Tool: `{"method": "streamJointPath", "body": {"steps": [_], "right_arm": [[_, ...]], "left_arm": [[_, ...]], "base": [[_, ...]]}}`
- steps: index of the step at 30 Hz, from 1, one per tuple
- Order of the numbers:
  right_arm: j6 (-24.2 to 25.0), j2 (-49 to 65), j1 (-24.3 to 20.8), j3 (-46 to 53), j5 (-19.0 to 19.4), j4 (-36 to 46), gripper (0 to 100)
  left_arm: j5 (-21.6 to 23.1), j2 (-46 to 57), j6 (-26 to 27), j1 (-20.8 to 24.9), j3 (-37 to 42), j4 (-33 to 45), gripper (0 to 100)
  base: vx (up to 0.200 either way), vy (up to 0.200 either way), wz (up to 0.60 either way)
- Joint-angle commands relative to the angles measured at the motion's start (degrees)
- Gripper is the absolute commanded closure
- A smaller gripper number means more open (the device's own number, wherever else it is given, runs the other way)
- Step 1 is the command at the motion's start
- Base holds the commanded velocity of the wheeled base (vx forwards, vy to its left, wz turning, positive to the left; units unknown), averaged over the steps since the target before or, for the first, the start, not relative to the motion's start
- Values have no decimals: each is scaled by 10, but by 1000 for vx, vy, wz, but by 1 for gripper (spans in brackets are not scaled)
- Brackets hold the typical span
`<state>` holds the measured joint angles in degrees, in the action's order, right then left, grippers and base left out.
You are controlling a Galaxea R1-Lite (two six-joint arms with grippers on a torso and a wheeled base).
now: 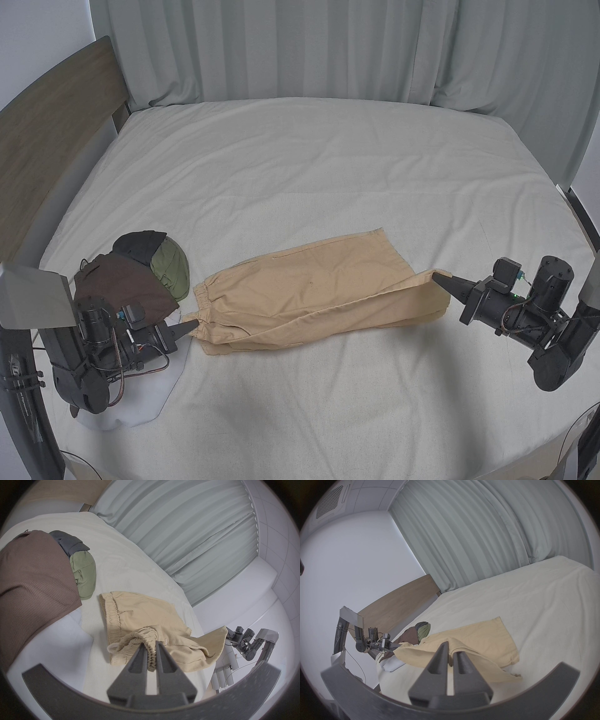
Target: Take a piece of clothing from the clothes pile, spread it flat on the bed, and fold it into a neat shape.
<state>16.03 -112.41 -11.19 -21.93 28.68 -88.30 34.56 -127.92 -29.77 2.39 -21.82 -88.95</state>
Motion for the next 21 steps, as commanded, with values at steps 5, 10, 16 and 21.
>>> {"method": "streamJointPath", "body": {"steps": [5, 10, 16, 21], "right_arm": [[1, -23, -1, -51, 2, 0, 100], [1, -48, 1, -86, 3, 0, 100], [2, -76, 4, -136, 6, 0, 100], [23, -93, 6, -178, 6, 0, 100]], "left_arm": [[-8, 9, -17, 1, -8, -1, 100], [-9, 11, -19, 1, -12, -1, 100], [-25, 10, -37, 2, -19, -1, 100], [-27, 10, -42, 2, -23, 0, 100]], "base": [[0, 0, 0], [0, 0, 0], [0, 0, 0], [0, 0, 0]]}}
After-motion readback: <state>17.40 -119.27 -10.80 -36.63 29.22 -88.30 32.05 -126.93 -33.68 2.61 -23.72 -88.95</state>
